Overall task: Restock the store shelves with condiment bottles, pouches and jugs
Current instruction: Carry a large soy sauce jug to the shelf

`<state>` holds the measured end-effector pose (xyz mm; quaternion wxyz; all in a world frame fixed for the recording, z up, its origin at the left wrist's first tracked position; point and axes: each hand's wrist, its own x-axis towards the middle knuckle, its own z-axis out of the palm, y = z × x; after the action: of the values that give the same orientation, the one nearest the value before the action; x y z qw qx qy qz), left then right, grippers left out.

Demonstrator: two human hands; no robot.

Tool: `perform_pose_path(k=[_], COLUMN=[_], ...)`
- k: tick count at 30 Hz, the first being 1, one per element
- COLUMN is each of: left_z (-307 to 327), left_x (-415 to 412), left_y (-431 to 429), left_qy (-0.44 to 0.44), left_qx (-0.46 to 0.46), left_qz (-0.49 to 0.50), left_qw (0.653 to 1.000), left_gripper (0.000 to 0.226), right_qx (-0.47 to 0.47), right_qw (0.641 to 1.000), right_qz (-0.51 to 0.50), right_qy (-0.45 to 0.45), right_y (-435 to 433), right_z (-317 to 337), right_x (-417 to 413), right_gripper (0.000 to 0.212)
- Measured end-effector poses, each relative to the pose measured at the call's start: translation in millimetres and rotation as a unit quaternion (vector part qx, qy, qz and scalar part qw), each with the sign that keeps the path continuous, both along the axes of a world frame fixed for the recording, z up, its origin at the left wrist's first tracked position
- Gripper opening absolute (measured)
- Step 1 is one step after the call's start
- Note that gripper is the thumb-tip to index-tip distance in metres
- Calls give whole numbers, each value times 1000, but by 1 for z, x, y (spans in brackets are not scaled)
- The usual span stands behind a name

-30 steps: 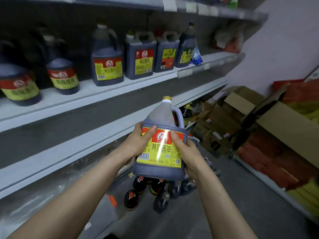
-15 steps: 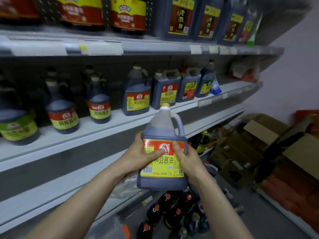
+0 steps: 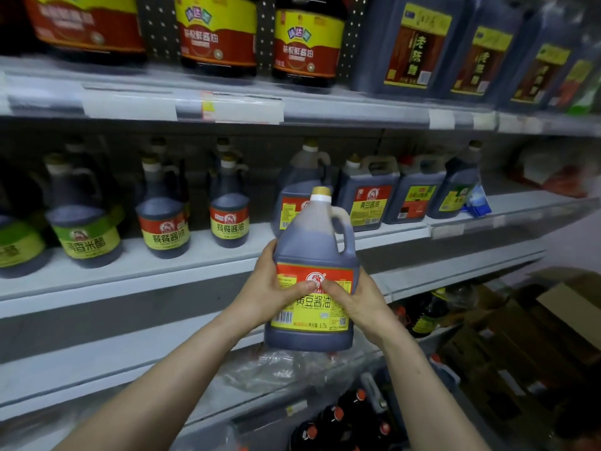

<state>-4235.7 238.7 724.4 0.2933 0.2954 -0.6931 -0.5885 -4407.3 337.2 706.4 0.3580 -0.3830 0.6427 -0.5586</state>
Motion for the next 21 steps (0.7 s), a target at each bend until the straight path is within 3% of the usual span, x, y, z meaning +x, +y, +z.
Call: perform_pose_path(k=[9,14,21], left_z=[-16,-19,-14], left_x=[-68,-94,-114], left_y=[-30,-43,-66], left_qy=[-18,-13,-14], left_qx=[-100,-163,-193], left_qz=[103,179,231], left_qw=[989,970,954], left_gripper=[116,108,103], right_qx=[-13,-41,-69], right_qw=[995,990,979], right_qz=[89,116,162], right_qy=[43,71,103], right_y=[-50,-81,-124], right_z=[6,7,10], right_x=[-85,-115,-138], right_gripper=[80,95,88])
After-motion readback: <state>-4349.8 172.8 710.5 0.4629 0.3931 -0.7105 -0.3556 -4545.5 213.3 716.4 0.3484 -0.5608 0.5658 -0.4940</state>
